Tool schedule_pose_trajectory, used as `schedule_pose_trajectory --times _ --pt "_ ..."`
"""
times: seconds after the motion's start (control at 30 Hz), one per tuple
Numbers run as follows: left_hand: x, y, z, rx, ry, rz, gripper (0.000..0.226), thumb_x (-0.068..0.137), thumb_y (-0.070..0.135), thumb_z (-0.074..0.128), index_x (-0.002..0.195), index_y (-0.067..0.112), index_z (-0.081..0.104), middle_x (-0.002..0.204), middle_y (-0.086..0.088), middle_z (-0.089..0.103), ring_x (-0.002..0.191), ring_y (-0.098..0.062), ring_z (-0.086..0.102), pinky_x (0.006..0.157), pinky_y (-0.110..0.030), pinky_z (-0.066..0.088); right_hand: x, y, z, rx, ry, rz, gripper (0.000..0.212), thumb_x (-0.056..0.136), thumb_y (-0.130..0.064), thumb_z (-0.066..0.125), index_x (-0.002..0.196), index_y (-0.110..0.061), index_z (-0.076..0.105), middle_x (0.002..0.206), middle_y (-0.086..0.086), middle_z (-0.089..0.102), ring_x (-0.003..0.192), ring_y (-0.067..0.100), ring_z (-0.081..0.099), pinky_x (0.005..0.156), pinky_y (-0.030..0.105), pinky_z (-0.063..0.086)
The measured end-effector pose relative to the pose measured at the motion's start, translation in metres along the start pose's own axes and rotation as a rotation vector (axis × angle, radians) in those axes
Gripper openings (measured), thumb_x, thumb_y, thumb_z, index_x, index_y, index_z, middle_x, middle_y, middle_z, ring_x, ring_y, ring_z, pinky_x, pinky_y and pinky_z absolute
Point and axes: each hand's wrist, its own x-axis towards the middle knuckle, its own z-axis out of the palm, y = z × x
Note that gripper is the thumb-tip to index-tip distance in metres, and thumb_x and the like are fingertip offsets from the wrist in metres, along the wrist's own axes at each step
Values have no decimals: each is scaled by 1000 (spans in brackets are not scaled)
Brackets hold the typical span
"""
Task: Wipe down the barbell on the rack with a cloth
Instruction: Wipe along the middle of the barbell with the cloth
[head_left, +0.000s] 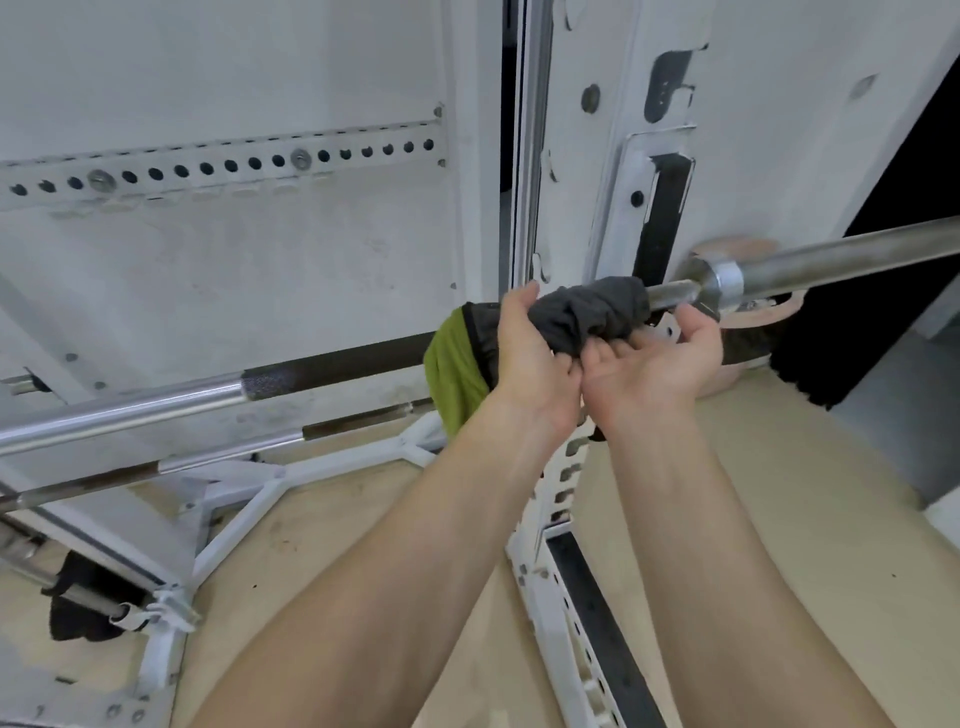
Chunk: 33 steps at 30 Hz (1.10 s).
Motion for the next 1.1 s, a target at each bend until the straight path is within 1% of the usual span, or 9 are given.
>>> schedule_pose_trajectory --times 0.2,0.27,0.33,0.47,0.6,0.77,0.83,0.97,1.1 --pt "-21 35 -31 601 -20 6 32 94 36 53 118 17 65 115 -9 73 104 -21 71 97 -38 54 -9 27 -15 -279 -31 -128 42 93 -14 49 135 -12 55 132 2 63 122 14 60 109 34 45" --pt "-29 46 -28 826 118 167 23 95 32 57 103 13 67 101 -9 74 93 -20 73 87 -36 59 -17 34 -17 -404 -95 -273 42 94 -9 46 133 -21 53 123 -11 59 109 -3 58 97 17 48" --pt "-26 51 -27 1129 209 440 28 93 32 60 87 5 64 82 -7 70 77 -19 68 74 -33 57 -22 39 -19 -614 -168 -432 50 99 -7 40 147 -22 41 137 -18 46 112 -16 50 92 6 43" --pt "0 53 -22 1813 135 772 36 96 37 51 65 20 54 59 5 57 58 -14 54 53 -31 40 7 30 -19 -1421 -311 -718 57 100 -40 19 149 -19 42 161 -7 28 151 6 11 123 36 15" --pt "37 56 -18 2140 -61 956 36 99 33 49 67 18 58 61 8 51 61 -15 52 56 -31 40 48 12 -36 -2110 -273 -1144 57 103 -38 16 143 -13 48 155 4 41 151 25 18 117 51 26" --pt "37 66 -20 2265 -40 1339 36 88 40 55 59 19 55 61 6 49 63 -14 41 51 -31 39 63 9 -50 -2111 -160 -1232 52 104 -40 28 145 -13 45 157 5 38 151 28 18 117 42 27" --pt "30 69 -30 2176 -52 1503 31 82 39 62 58 19 58 70 4 50 73 -16 38 61 -31 33 62 14 -48 -2053 -88 -1250 50 102 -37 35 143 -10 47 159 10 32 150 30 19 117 40 28" --pt "31 73 -59 2000 -142 1265 25 80 34 67 65 16 61 113 -2 53 102 -22 49 78 -35 44 54 36 -35 -1834 59 -1217 44 99 -29 44 135 -7 53 157 15 32 148 29 25 117 42 32" --pt "33 82 -71 1878 -160 1198 31 82 34 62 59 15 53 119 4 54 98 -12 60 70 -32 48 44 59 -43 -1635 -166 -1284 38 95 -9 52 131 0 59 144 11 52 144 25 35 118 39 32"
